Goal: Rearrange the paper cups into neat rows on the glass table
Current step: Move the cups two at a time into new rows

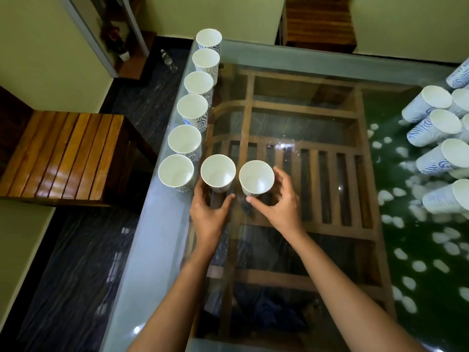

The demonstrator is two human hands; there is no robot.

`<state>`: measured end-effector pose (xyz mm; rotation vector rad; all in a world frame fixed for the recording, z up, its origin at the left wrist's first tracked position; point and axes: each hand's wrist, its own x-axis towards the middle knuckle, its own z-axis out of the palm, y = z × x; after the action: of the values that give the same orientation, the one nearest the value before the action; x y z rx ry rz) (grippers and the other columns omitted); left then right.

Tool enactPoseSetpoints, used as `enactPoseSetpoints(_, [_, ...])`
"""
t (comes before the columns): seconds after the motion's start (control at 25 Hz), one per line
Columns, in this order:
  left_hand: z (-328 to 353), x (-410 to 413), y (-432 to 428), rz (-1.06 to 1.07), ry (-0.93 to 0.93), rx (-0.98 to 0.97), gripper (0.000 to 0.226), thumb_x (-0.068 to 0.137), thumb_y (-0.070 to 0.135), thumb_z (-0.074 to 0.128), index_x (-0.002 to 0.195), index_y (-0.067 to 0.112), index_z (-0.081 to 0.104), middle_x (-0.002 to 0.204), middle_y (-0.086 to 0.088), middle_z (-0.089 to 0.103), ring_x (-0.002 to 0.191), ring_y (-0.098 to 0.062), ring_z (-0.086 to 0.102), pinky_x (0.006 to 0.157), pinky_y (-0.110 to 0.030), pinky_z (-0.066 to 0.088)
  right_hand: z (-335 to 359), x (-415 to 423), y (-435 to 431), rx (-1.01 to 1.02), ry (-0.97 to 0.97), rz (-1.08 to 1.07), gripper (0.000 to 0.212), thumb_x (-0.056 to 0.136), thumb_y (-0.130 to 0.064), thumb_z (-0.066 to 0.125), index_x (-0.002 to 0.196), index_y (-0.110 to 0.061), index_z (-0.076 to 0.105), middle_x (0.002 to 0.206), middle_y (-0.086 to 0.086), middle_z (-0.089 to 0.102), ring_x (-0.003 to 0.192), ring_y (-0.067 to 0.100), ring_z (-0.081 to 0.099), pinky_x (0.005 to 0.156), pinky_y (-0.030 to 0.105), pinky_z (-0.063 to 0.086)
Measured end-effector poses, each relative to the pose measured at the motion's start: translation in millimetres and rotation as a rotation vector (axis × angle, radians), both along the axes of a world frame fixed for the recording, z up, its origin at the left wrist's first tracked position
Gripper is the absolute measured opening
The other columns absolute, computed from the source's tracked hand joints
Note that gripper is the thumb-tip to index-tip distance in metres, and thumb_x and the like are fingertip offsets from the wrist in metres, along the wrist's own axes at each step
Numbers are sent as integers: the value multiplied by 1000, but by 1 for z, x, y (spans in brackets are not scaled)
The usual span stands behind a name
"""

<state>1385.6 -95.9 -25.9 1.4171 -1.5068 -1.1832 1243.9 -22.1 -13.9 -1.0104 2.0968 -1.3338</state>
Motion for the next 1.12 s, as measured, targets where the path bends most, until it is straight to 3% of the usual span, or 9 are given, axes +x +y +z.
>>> enactPoseSetpoints(0.12, [2, 2, 32, 73, -9, 52, 72, 68, 23, 80, 131, 16, 45, 128, -6, 56, 116, -17, 55, 100, -34, 45, 4, -6, 27, -25, -78, -32, 86, 64, -21, 84, 136, -15, 37, 135, 9, 48, 122, 14, 47, 100, 26, 40])
enactPoseSetpoints(0.28, [7, -16, 92, 0, 17, 50, 49, 72, 23, 77, 115, 23, 54, 111, 3, 61, 105, -14, 59, 87, -11, 45, 7, -29, 86, -44, -119, -104, 75, 68, -15, 80, 132, -12, 42, 132, 9, 50, 120, 16, 50, 100, 29, 43])
enactPoseSetpoints(0.48, [22, -120, 161, -351, 22, 44, 44, 72, 17, 77, 111, 17, 58, 107, 4, 62, 100, -12, 61, 88, -27, 48, 11, -99, 188, -60, -166, -329, 61, 72, -10, 77, 126, -10, 48, 122, 5, 57, 113, 10, 55, 95, 24, 46])
enactPoseSetpoints(0.72, [38, -263, 234, -554, 78, 57, 54, 71, 13, 78, 120, 9, 55, 115, -1, 60, 103, -9, 60, 90, -19, 47, 13, -213, 294, -70, -176, -553, 57, 71, -6, 76, 122, -9, 51, 121, 10, 59, 112, 17, 57, 92, 29, 48])
enactPoseSetpoints(0.92, [30, -350, 264, -525, -3, 25, 76, 69, 22, 79, 134, 12, 40, 133, -7, 51, 119, -17, 51, 100, -40, 44, 10, -296, 330, -83, -161, -586, 59, 71, -10, 77, 122, -19, 50, 122, 5, 59, 107, 6, 58, 90, 18, 48])
enactPoseSetpoints(1.04, [26, -374, 262, -439, -39, 2, 85, 67, 24, 81, 138, 12, 34, 137, -8, 46, 124, -19, 46, 103, -41, 41, 6, -322, 320, -94, -162, -558, 65, 69, -15, 79, 127, -16, 49, 127, 4, 55, 114, 12, 54, 93, 22, 46])
enactPoseSetpoints(1.12, [22, -382, 261, -422, -32, -16, 86, 66, 23, 81, 137, 12, 35, 137, -7, 47, 124, -18, 46, 103, -34, 40, 1, -335, 309, -94, -126, -534, 71, 66, -16, 82, 128, -9, 48, 127, 6, 54, 115, 16, 54, 95, 28, 47])
